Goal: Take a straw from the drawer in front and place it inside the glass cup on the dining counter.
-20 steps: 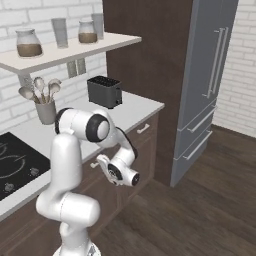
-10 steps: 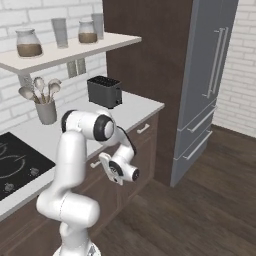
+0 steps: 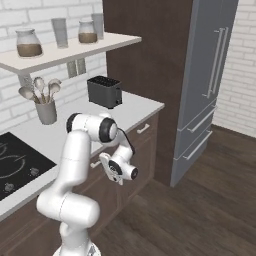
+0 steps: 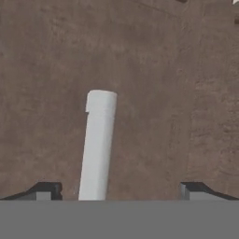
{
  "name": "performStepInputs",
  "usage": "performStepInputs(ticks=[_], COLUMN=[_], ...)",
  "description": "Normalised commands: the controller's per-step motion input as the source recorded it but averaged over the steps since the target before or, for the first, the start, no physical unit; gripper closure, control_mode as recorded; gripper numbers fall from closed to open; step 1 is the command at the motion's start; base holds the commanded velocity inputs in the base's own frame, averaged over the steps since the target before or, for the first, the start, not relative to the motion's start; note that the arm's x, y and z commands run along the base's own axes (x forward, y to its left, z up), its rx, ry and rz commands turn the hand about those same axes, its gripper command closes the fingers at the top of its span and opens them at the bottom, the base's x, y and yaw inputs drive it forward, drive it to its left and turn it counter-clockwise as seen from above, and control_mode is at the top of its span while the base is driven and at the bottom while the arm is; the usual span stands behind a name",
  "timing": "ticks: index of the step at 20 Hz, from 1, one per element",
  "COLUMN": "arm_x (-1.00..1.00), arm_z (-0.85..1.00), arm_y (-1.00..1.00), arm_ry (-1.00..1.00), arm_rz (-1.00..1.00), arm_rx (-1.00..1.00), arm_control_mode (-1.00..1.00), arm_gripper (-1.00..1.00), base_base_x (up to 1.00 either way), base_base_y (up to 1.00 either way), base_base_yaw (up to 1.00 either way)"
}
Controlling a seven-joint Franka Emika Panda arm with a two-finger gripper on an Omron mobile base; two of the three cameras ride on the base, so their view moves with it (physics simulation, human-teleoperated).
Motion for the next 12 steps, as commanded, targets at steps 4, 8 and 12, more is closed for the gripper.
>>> performStepInputs(ticks=[4,8,12], arm_x=[0.28,0.27,0.27], arm_z=[-0.24,-0.13,-0.27], arm_y=[0.12,0.18,0.13], arm_ry=[0.00,0.00,0.00], arm_rz=[0.00,0.00,0.00], arm_rx=[0.00,0.00,0.00], arm_control_mode=[-1.00,-1.00,-1.00], arm_gripper=[-1.00,-1.00,-1.00], base_base_x=[0.00,0.00,0.00], base_base_y=[0.00,0.00,0.00], base_base_yaw=[0.00,0.00,0.00])
